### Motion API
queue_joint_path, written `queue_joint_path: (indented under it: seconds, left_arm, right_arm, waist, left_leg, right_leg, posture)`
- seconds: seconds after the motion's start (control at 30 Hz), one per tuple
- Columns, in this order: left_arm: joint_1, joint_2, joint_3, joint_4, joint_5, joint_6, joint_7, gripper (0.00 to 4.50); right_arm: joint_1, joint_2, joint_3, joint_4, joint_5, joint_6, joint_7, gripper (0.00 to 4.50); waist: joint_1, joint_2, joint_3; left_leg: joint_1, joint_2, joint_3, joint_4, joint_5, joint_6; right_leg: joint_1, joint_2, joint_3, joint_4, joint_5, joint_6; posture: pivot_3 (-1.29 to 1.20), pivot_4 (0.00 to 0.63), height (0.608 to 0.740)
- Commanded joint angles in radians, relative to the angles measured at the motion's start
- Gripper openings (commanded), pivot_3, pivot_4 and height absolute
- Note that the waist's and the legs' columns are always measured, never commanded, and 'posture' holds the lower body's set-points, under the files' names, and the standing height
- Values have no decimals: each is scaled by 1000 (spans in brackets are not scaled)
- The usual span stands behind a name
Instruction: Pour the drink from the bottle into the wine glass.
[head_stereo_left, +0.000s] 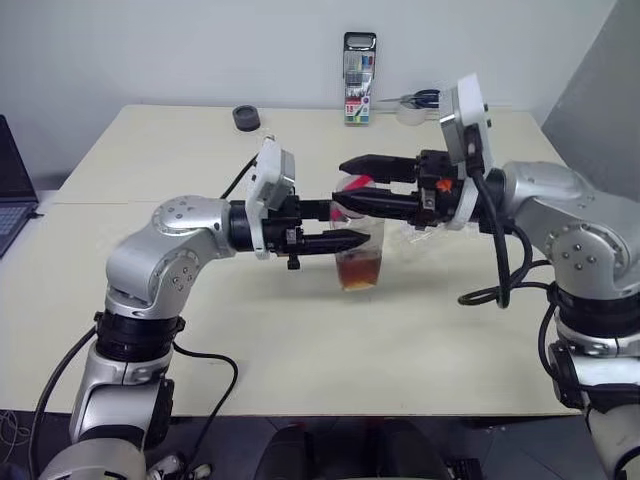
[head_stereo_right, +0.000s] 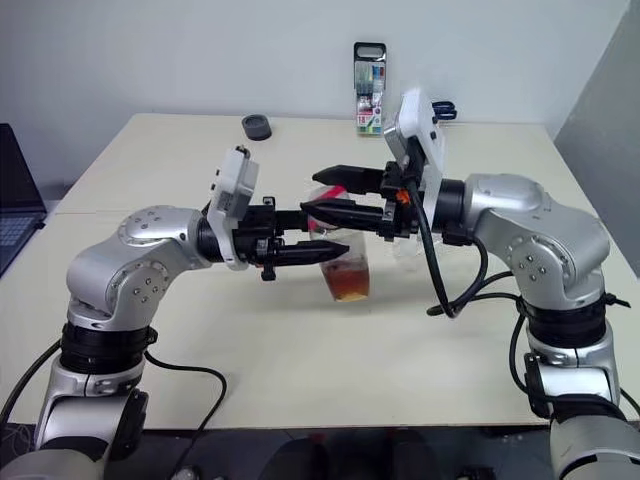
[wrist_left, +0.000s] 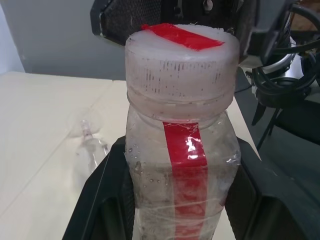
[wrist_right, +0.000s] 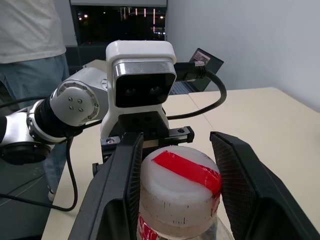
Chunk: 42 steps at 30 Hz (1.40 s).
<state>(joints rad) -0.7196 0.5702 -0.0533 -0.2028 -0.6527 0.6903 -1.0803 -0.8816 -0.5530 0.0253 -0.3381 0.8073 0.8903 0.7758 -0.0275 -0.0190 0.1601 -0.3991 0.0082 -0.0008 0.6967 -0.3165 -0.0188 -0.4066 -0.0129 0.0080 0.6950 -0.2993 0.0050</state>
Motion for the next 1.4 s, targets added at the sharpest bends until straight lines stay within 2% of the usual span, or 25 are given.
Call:
queue_joint_path:
  seconds: [0.03, 0.17, 0.23, 0.4, 0.57, 0.77, 0.93, 0.97, 1.0, 1.2, 1.4]
  left_arm:
    - [19, -1, -29, -16, 21, -51, -34, 1995]
    - [65, -1, -13, 17, 60, -71, 18, 1995]
    - [77, -13, -4, 25, 70, -68, 52, 1995]
    - [64, -58, -7, 40, 91, -70, 123, 1995]
    - [44, -78, -18, 37, 97, -71, 128, 1995]
    - [32, -78, -23, 31, 96, -69, 115, 1995]
    - [35, -73, -19, 25, 92, -63, 115, 1995]
    - [37, -71, -19, 24, 92, -63, 115, 1995]
    - [39, -70, -18, 23, 92, -63, 114, 1995]
    - [39, -72, -19, 19, 92, -59, 121, 1995]
    - [42, -66, -23, -15, 68, -41, 104, 1995]
  right_arm:
    - [72, -46, -134, -56, 21, 53, -115, 2532]
    - [175, -50, -215, -218, 95, 137, -265, 3817]
    - [224, -15, -230, -293, 124, 162, -365, 4475]
    - [277, 77, -165, -409, 107, 164, -539, 4475]
    - [262, 142, -70, -401, 21, 129, -624, 4475]
    - [257, 178, 3, -349, -87, 67, -633, 4475]
    - [262, 209, -10, -341, -84, 53, -622, 4475]
    - [267, 207, -12, -345, -83, 55, -617, 4111]
    - [271, 207, -14, -346, -82, 56, -613, 3938]
    - [276, 204, -13, -351, -71, 62, -594, 1886]
    - [263, 178, -17, -328, -70, 58, -544, 1820]
  waist:
    - [5, 0, 0]
    - [4, 0, 0]
    - [3, 0, 0]
    - [-4, 0, 0]
    - [-3, 0, 0]
    - [-2, 0, 0]
    - [-3, 0, 0]
    - [-3, 0, 0]
    - [-3, 0, 0]
    - [-3, 0, 0]
    - [-3, 0, 0]
  left_leg:
    - [-1, 0, 0, 0, 0, 0]
    - [-2, 0, 1, 0, 1, -3]
    - [-1, 0, 0, -1, 1, -2]
    - [0, 0, 1, -1, 0, 0]
    - [0, 0, 1, 0, 1, -1]
    - [0, 0, 1, 0, 2, -3]
    - [0, 0, 1, 0, 2, -3]
    - [0, 0, 1, 0, 2, -3]
    - [0, 0, 1, 0, 2, -3]
    - [0, 0, 0, 0, 2, -3]
    - [0, 0, 1, 0, 1, -3]
  right_leg:
    - [0, 0, 0, -1, 0, 0]
    - [0, -2, 0, -3, 0, 0]
    - [0, -2, -1, -3, 0, 0]
    - [0, -1, 0, 1, 0, 0]
    - [0, -1, 0, 1, 0, 0]
    - [0, -1, 0, 1, 0, 0]
    - [0, 0, 0, 1, 0, 0]
    - [0, 0, 0, 1, 0, 0]
    - [0, 0, 0, 1, 0, 0]
    - [0, 0, 0, 1, 0, 0]
    - [0, 0, 0, 1, 0, 0]
  posture:
    - [0, 150, 740]
    - [0, 150, 740]
    - [0, 150, 740]
    - [0, 150, 740]
    - [0, 150, 740]
    - [0, 150, 740]
    - [0, 150, 740]
    - [0, 150, 740]
    - [0, 150, 740]
    - [0, 150, 740]
    - [0, 150, 740]
